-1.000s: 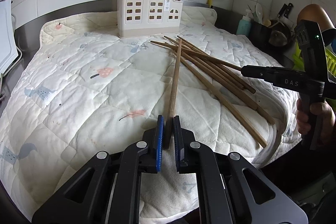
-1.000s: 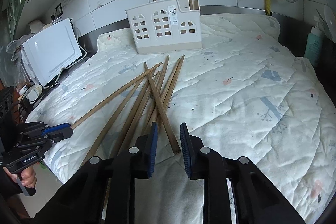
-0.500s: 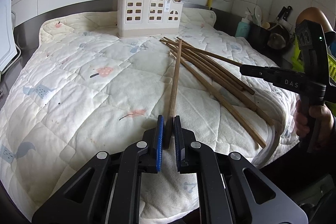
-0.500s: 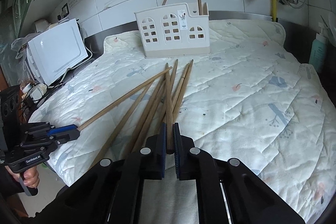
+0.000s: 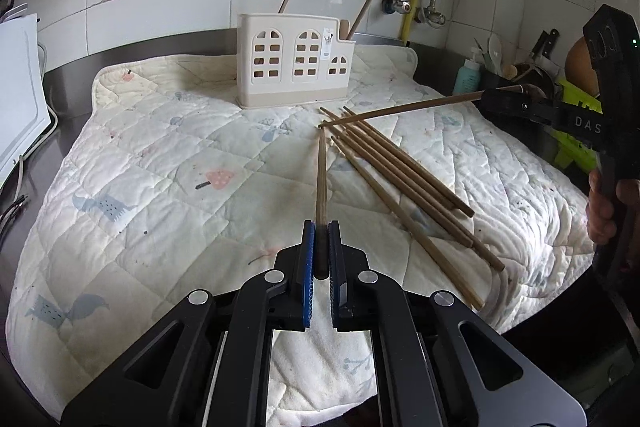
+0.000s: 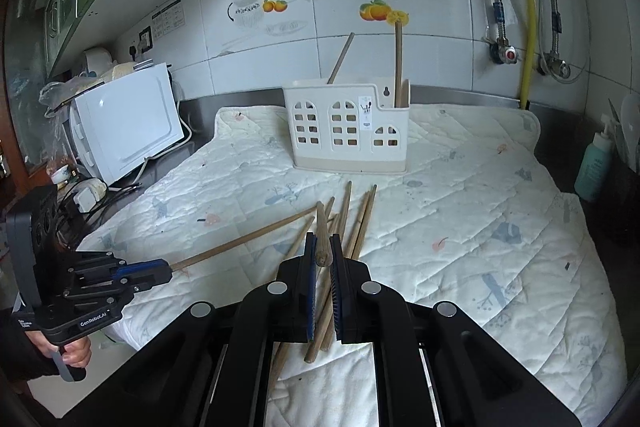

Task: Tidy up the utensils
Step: 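Lift the chopstick with the left tool and carry it over the holder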

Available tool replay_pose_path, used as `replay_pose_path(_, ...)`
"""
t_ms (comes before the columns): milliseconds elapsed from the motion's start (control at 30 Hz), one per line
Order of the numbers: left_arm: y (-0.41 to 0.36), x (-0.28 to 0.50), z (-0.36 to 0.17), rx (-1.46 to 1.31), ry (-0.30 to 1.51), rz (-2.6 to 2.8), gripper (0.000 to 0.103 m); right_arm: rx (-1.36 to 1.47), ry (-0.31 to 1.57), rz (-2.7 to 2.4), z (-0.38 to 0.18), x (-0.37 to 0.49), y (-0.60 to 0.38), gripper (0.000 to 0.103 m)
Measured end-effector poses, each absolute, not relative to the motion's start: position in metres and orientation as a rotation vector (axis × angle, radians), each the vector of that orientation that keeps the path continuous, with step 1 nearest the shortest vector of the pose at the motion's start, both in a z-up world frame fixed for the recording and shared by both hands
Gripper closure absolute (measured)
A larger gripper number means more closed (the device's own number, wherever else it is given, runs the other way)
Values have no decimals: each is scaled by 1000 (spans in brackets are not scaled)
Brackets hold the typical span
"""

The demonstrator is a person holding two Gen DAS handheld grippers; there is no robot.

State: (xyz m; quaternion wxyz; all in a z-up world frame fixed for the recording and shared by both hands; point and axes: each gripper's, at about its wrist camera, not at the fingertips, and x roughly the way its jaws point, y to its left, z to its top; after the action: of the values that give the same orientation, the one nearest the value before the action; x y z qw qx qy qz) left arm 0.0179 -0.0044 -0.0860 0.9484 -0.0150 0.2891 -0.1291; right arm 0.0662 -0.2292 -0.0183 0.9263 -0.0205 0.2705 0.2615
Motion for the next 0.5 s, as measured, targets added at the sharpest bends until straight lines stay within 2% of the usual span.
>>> replay_pose_path(500, 12, 48, -22, -83, 489, -246, 98, -102, 516, 603, 65, 105, -215, 97)
